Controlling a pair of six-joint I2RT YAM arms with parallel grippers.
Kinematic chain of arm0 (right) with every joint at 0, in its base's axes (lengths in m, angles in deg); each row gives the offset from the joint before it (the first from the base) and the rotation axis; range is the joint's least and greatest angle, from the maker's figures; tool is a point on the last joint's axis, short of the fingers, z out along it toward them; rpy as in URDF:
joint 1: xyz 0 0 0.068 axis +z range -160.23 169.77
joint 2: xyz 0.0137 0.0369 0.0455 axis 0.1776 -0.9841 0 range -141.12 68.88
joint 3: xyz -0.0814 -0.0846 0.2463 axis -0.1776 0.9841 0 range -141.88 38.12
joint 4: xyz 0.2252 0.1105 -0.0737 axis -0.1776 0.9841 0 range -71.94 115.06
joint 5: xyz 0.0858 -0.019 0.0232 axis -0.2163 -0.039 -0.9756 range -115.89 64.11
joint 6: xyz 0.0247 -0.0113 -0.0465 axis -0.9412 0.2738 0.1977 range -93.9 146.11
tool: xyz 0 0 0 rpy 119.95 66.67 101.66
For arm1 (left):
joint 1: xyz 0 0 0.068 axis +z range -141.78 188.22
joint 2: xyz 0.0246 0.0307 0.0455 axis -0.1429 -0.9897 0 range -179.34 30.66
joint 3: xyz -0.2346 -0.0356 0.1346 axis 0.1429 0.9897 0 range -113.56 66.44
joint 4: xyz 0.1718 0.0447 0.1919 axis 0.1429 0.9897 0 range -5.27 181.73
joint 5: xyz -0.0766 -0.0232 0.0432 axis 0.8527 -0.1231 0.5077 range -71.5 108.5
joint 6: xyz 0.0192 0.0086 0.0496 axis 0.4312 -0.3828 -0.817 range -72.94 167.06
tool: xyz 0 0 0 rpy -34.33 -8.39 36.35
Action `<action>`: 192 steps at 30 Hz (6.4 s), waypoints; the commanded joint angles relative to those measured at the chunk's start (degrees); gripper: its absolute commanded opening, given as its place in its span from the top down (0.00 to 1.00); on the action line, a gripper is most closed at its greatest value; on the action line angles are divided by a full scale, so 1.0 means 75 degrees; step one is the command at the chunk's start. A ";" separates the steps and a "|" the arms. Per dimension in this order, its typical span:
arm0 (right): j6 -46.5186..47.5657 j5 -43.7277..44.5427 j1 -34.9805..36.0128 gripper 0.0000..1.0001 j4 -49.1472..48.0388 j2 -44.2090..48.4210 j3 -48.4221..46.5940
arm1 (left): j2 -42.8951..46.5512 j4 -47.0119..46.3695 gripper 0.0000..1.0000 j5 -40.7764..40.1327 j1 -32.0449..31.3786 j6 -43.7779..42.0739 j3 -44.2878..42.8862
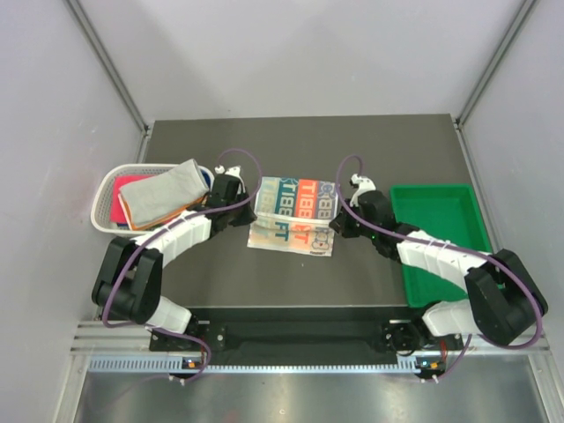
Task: Fold and stack the towels
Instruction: Fold the towel
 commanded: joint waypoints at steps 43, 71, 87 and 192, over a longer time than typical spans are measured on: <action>-0.0171 0.0011 0.0426 0.62 0.0132 0.0951 0.0504 | 0.1432 0.1106 0.72 -0.0064 -0.0131 0.0054 -0.0260; -0.0804 0.0924 0.1117 0.59 0.0658 -0.0620 0.0258 | -0.0550 0.1047 0.59 -0.1573 -0.0963 0.0335 0.0466; -0.0570 0.1405 0.1293 0.90 0.1981 -0.0164 0.0211 | 0.0152 0.1772 0.90 -0.1667 -0.1912 0.1273 0.0864; -0.0467 -0.1666 -0.2422 0.67 -0.1079 -0.3820 -0.3046 | -0.2109 0.1915 0.50 -0.1609 0.0126 -0.0274 -0.3203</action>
